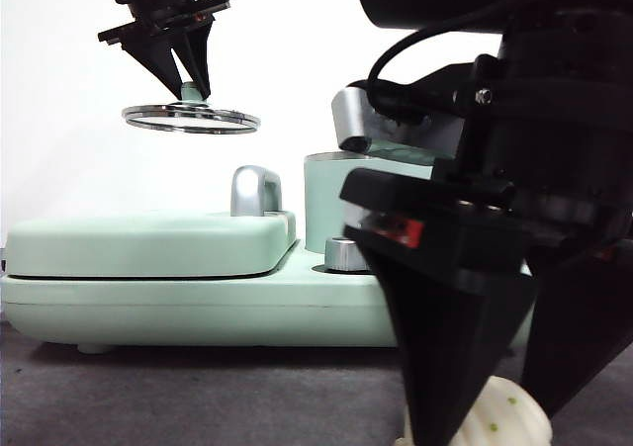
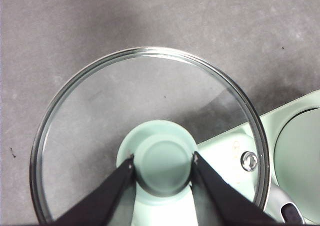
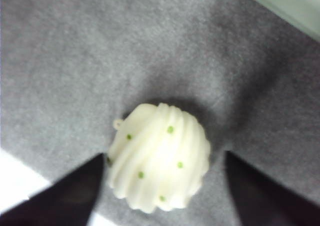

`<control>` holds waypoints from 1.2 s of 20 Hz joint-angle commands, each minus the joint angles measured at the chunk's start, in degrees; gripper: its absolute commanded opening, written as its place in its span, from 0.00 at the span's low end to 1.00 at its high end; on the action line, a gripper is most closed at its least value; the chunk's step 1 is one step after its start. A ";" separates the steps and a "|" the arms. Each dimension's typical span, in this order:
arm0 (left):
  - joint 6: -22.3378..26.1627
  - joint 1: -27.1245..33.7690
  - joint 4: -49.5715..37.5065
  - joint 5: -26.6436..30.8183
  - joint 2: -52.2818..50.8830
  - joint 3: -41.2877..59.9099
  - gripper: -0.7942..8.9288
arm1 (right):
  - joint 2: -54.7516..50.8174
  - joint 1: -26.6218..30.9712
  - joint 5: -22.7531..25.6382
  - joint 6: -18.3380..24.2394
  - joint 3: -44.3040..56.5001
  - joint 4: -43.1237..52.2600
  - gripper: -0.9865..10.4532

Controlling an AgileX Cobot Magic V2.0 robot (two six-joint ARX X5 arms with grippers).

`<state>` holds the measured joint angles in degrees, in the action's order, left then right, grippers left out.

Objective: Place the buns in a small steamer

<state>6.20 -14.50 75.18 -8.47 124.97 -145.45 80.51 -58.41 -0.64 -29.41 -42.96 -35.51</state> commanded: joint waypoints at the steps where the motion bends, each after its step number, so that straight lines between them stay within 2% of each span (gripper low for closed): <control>1: -0.44 -0.17 -1.07 -0.11 -0.44 -2.69 0.13 | 0.77 -0.61 0.04 0.48 -0.44 0.39 0.23; 5: -0.44 -0.20 -1.09 -0.11 -0.44 -2.69 0.13 | 0.70 -0.48 -1.16 0.46 -1.73 -0.04 0.21; 8: -0.46 -0.20 -1.09 -0.11 -0.44 -2.69 0.13 | 0.68 0.98 -2.38 2.01 -8.94 -6.73 0.21; 12: -0.46 -0.20 -1.11 -0.11 -0.44 -2.69 0.13 | 1.22 6.45 -2.29 7.41 -25.68 -20.35 0.21; 15: -0.46 -0.20 -1.11 -0.11 -0.44 -2.69 0.13 | 4.31 13.33 -1.84 14.32 -39.26 -27.26 0.21; 20: -0.46 -0.20 -1.11 -0.11 -0.44 -2.69 0.13 | 15.61 23.08 -0.70 21.88 -57.05 -32.96 0.21; 24: -0.46 -0.20 -1.09 -0.11 -0.44 -2.69 0.13 | 24.06 27.43 -0.81 24.41 -62.86 -33.88 0.22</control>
<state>6.20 -14.50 75.13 -8.47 124.97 -145.45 103.35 -30.63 -1.45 -6.46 -104.53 -69.01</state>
